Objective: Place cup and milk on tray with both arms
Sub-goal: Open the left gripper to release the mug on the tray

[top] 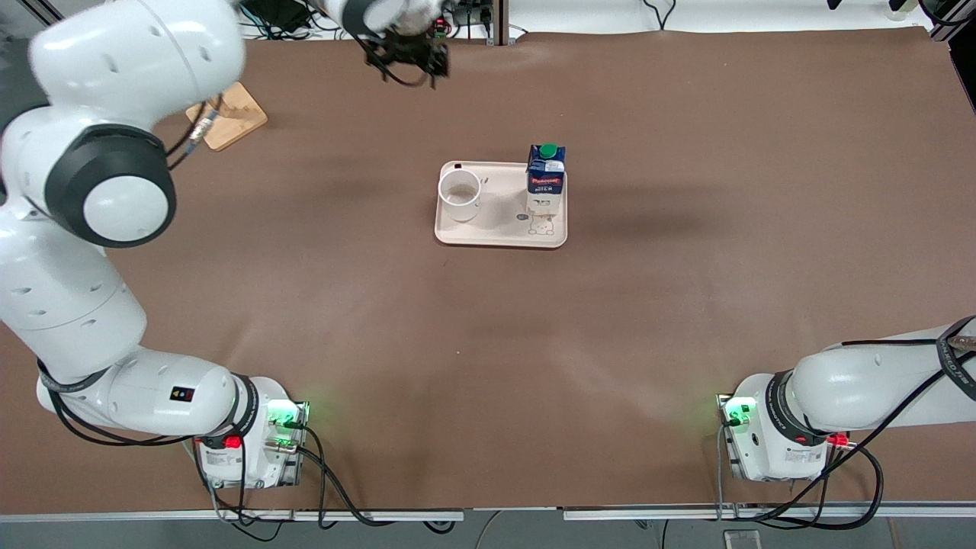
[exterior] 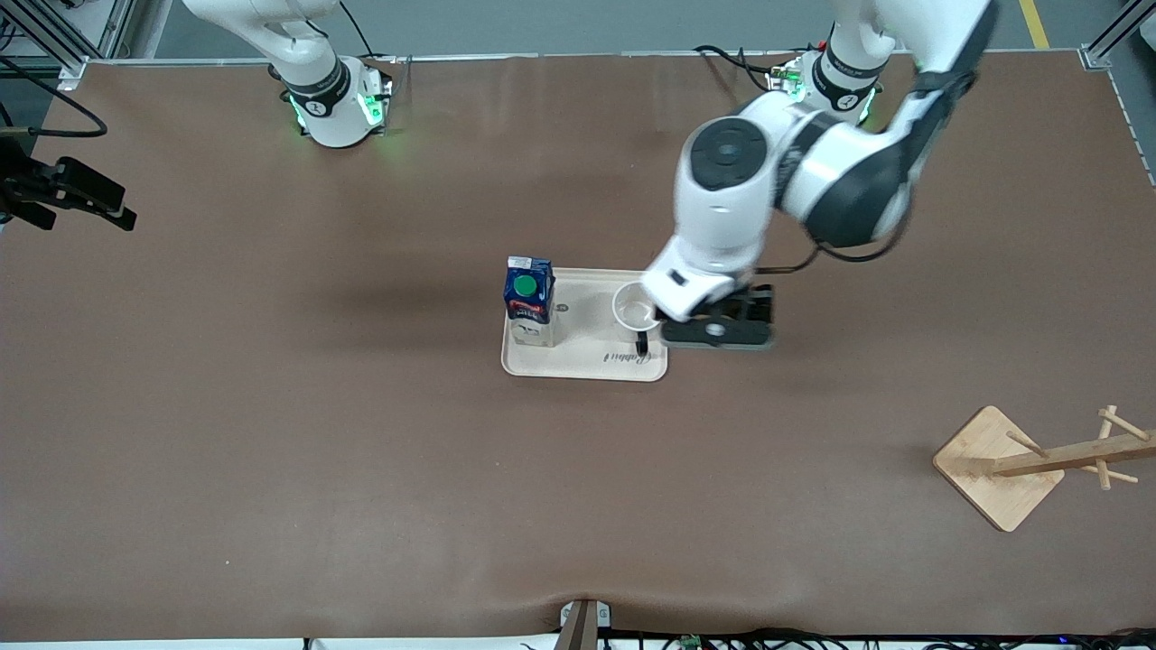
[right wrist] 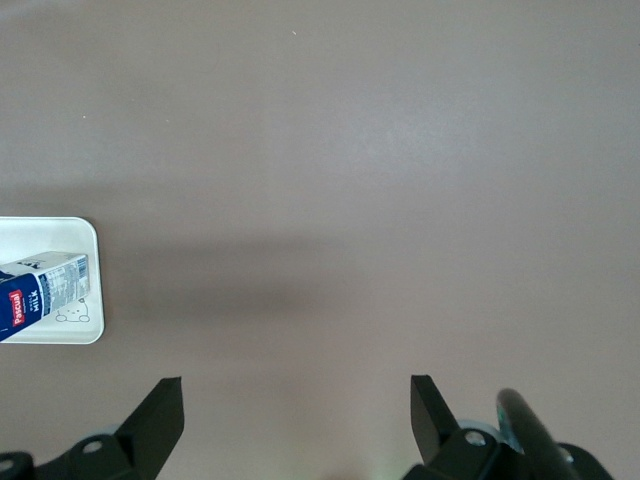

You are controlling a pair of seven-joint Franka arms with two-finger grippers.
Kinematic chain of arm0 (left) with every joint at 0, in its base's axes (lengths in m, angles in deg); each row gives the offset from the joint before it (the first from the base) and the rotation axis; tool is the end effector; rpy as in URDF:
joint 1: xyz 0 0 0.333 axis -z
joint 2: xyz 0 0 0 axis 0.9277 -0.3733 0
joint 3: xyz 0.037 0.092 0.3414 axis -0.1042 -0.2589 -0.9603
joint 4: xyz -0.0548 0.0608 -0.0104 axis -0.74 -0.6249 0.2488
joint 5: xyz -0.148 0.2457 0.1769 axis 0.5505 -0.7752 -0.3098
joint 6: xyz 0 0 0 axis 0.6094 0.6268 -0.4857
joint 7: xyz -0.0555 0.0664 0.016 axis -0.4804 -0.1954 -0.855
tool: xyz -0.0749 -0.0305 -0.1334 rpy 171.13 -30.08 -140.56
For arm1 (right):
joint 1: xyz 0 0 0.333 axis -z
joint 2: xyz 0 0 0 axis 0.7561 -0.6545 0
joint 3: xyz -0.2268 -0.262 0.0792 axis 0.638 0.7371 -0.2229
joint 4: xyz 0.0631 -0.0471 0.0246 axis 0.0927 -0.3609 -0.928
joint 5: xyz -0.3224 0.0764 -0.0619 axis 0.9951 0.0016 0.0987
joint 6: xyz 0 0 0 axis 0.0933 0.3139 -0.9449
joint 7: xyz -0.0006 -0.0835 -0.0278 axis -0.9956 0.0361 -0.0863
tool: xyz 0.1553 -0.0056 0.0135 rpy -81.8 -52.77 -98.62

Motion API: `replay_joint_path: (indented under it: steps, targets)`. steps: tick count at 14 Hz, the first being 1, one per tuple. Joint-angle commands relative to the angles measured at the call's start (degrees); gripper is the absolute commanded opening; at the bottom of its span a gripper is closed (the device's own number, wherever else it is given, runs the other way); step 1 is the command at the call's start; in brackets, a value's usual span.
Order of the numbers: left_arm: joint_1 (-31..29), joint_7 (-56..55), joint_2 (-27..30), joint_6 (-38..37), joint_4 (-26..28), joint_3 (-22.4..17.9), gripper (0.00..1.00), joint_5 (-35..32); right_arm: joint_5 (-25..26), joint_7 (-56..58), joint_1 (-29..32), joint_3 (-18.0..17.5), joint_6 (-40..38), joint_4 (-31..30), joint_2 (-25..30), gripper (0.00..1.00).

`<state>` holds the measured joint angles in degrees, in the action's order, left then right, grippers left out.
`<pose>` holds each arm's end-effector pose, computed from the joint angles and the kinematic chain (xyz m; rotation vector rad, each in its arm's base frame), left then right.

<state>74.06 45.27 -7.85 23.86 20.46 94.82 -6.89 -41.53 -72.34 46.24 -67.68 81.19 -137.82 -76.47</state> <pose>0.5601 -0.3009 0.4702 -3.0149 0.0570 -0.1622 0.4805 -0.0077 0.6414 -3.1035 0.0595 0.0427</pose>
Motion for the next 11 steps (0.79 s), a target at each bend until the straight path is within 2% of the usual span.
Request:
replay_joint_path:
  steps: [1, 6, 8, 11]
  targets:
    - [-5.3, 0.7, 3.7, -3.3, 0.3, 0.3, 1.0, 2.9, 1.1, -0.6, 0.5, -0.6, -1.0, 1.5, -0.8, 1.0]
    - [-11.9, 2.5, 6.7, -6.7, -0.6, 0.6, 1.0, 4.4, 1.2, -0.6, 1.3, -0.4, -0.8, 1.4, -1.1, 1.0]
    - [-13.1, 4.0, 7.4, -9.3, -2.9, 0.4, 1.0, 5.4, 1.2, -0.7, 1.3, -0.4, -1.0, 1.4, -1.1, 1.0]
    - [-14.6, 4.6, 9.4, -11.3, -3.1, 0.4, 1.0, 5.6, 1.2, -0.7, 1.3, -0.4, -1.0, 1.4, -1.1, 1.0]
